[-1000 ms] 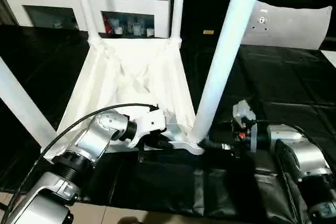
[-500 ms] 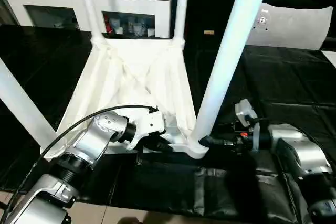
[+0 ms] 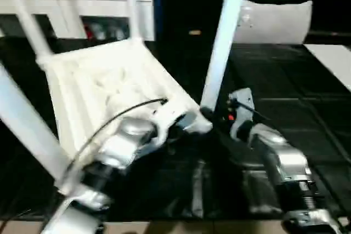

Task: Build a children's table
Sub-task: Rotate leg to tighten

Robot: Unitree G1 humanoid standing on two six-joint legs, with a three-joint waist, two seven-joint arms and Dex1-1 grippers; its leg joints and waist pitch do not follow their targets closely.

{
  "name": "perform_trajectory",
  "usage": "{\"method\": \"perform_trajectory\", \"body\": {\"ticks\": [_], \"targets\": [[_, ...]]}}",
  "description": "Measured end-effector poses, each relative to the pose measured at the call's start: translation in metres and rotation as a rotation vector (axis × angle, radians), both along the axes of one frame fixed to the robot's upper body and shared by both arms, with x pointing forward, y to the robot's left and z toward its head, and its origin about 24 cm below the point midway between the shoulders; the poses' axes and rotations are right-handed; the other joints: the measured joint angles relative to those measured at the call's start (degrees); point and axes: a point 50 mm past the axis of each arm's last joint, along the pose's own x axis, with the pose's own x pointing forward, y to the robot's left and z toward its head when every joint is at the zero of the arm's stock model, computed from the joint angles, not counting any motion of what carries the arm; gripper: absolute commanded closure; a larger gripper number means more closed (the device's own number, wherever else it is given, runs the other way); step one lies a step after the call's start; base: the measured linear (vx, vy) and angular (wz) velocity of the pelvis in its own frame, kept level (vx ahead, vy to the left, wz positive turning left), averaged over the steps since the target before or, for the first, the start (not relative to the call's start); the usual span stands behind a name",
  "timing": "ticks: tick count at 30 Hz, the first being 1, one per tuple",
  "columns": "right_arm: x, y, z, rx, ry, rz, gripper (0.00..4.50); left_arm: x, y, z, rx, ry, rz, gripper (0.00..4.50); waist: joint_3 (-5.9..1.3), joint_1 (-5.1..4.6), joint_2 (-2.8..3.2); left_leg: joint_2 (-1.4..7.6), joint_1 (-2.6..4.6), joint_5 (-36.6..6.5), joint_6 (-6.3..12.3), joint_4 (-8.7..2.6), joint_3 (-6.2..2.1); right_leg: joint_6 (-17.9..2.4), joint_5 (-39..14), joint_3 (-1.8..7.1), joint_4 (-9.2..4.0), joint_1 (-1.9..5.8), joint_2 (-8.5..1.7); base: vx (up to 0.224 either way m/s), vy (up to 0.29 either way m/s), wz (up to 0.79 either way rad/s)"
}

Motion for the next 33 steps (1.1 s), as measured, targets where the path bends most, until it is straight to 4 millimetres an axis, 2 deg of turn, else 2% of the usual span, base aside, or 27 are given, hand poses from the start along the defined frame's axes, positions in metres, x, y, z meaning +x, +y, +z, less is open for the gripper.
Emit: {"method": "perform_trajectory", "body": {"ticks": [1,4,10,13,17,19,26,27,30,32,33], "targets": [[-0.001,0.000,0.000,0.010,-0.002,-0.008,1.87,0.000,-0.002,0.000,-0.001,-0.002,0.004,4.50,-0.01,0.10,0.01,-0.03,0.00,-0.03,0.05,-0.07,0.00,0.03,0.02,0.03,-0.10,0.03,0.00,0.000,0.000,0.00],[-0.003,-0.002,0.001,-0.002,-0.024,-0.010,1.48,-0.001,-0.005,0.001,-0.001,-0.011,-0.001,4.50,-0.05,0.47,0.08,-0.14,-0.01,-0.11,0.15,-0.31,0.04,0.17,0.16,0.21,-0.16,0.03,-0.03,0.000,0.000,0.00],[-0.008,-0.015,0.003,-0.033,-0.070,0.070,0.99,-0.004,0.001,0.004,0.002,-0.025,-0.054,4.50,-0.04,1.03,0.08,-0.09,-0.06,0.07,0.40,-0.71,0.06,0.04,0.09,0.20,0.00,-0.24,0.07,0.000,0.000,0.00],[-0.010,-0.028,0.007,-0.051,-0.082,0.135,0.68,-0.004,0.008,0.005,0.007,-0.033,-0.094,4.50,-0.03,1.22,0.06,-0.09,-0.14,0.08,0.42,-0.66,0.09,-0.05,0.03,0.23,0.21,-0.38,0.06,0.000,0.000,0.00],[-0.017,-0.056,0.022,-0.114,-0.107,0.286,0.26,-0.006,0.029,0.004,0.025,-0.041,-0.175,4.50,0.05,1.66,-0.07,-0.07,-0.15,0.08,0.40,-0.55,0.08,0.05,-0.04,0.24,0.40,-0.43,0.05,0.000,0.000,0.00],[-0.019,-0.065,0.027,-0.132,-0.105,0.332,0.19,-0.008,0.036,0.004,0.022,-0.033,-0.216,4.50,0.10,1.98,-0.16,-0.07,-0.13,0.05,0.34,-0.49,0.08,0.02,-0.02,0.24,0.43,-0.40,0.04,0.000,0.000,0.00],[-0.032,-0.065,0.031,-0.118,-0.058,0.610,0.19,-0.018,0.048,0.006,0.046,-0.025,-0.438,4.50,0.20,4.09,-0.37,-0.05,-0.11,-0.01,0.25,-0.21,0.07,-0.02,0.01,0.32,0.46,-0.38,0.01,0.000,0.000,0.00],[-0.033,-0.065,0.031,-0.113,-0.054,0.634,0.45,-0.019,0.049,0.007,0.048,-0.020,-0.457,4.50,0.20,4.40,-0.38,-0.05,-0.12,-0.01,0.25,-0.21,0.07,-0.03,0.01,0.32,0.47,-0.38,0.01,0.000,0.000,0.00],[-0.035,-0.058,0.030,-0.097,-0.040,0.718,0.58,-0.022,0.051,0.007,0.057,-0.012,-0.525,4.50,0.17,4.79,-0.46,-0.04,-0.13,0.00,0.25,-0.19,0.07,-0.04,0.02,0.32,0.50,-0.38,0.01,0.000,0.000,0.00],[-0.033,-0.052,0.030,-0.086,-0.034,0.755,0.97,-0.024,0.049,0.007,0.053,-0.003,-0.561,4.50,0.17,4.84,-0.49,-0.04,-0.14,-0.01,0.25,-0.16,0.07,-0.05,0.02,0.32,0.52,-0.38,0.00,0.000,0.000,0.00],[-0.033,-0.050,0.030,-0.084,-0.036,0.767,0.97,-0.025,0.047,0.007,0.051,-0.001,-0.573,4.50,0.17,4.92,-0.50,-0.04,-0.14,-0.01,0.25,-0.15,0.07,-0.05,0.02,0.32,0.54,-0.37,0.00,0.000,0.000,0.00]]}}
